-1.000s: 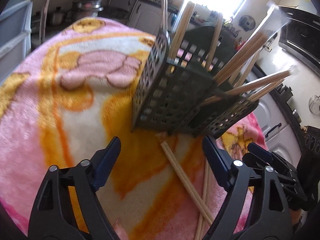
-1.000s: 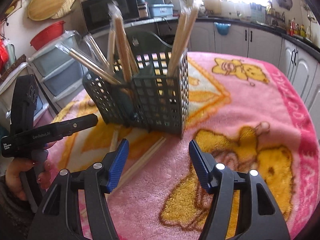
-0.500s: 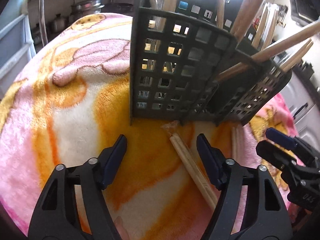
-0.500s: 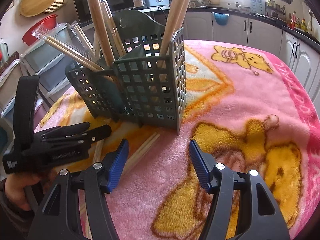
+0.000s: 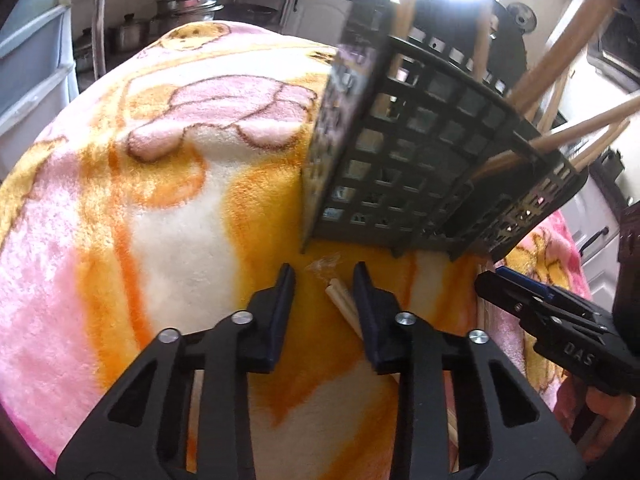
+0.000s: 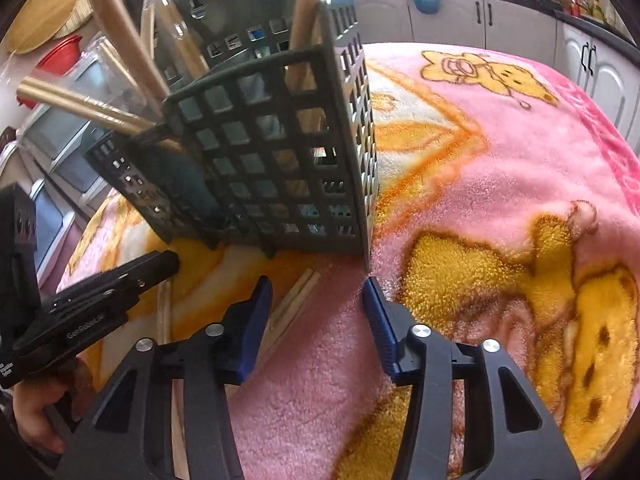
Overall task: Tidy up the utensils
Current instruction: 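Move both grippers down toward the chopsticks lying beside the basket, then close the left gripper on a wrapped chopstick while the right gripper grasps another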
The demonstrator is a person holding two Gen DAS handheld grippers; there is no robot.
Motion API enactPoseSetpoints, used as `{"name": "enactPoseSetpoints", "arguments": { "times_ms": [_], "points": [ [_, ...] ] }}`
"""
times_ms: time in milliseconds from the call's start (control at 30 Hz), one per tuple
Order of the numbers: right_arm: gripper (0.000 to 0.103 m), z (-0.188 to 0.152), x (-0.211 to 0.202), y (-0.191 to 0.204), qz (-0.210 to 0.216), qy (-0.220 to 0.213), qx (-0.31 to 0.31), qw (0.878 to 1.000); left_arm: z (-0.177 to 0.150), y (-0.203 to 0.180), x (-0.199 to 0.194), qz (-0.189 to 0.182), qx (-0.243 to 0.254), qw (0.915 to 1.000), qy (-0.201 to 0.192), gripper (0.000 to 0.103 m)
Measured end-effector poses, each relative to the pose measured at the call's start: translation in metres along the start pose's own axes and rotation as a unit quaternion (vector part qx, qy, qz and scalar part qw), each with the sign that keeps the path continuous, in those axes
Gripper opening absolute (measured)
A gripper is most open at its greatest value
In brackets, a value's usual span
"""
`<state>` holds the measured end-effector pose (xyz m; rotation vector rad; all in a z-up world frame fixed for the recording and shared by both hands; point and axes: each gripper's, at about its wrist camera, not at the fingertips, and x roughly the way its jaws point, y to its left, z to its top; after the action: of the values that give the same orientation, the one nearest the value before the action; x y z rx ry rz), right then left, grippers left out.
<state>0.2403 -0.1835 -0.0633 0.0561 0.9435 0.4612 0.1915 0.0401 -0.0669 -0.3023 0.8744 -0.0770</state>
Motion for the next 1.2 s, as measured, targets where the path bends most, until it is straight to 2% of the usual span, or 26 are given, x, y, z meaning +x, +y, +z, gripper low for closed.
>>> {"name": "enactPoseSetpoints", "arguments": {
  "times_ms": [133, 267, 500, 667, 867, 1033, 1200],
  "points": [
    [0.035, 0.001, 0.003, 0.006, -0.014, 0.000, -0.019, 1.000, 0.002, 0.014, 0.000, -0.021, -0.019, 0.9996, 0.001, 0.016],
    [0.020, 0.000, 0.003, 0.003, -0.007, -0.003, -0.014, 1.000, 0.002, 0.029, 0.001, -0.039, -0.037, 0.9986, 0.002, 0.012],
    [0.014, -0.004, -0.010, -0.006, 0.025, -0.017, 0.009, 0.999, -0.004, 0.047, -0.006, -0.065, -0.065, 0.9957, 0.002, 0.007],
    [0.012, -0.004, -0.037, -0.006, 0.052, -0.050, 0.001, 0.997, -0.003, 0.057, -0.022, -0.072, -0.074, 0.9946, -0.009, 0.006],
    [0.010, 0.001, -0.075, 0.006, 0.077, -0.093, -0.020, 0.993, 0.005, 0.063, -0.053, -0.079, -0.080, 0.9925, -0.046, 0.004],
    [0.008, 0.004, -0.107, 0.020, 0.100, -0.126, -0.042, 0.986, 0.013, 0.064, -0.089, -0.101, -0.077, 0.9882, -0.086, 0.004],
    [0.005, 0.007, -0.131, 0.043, 0.118, -0.161, -0.064, 0.978, 0.020, 0.047, -0.120, -0.129, -0.067, 0.9813, -0.127, 0.004]
  ]
}}
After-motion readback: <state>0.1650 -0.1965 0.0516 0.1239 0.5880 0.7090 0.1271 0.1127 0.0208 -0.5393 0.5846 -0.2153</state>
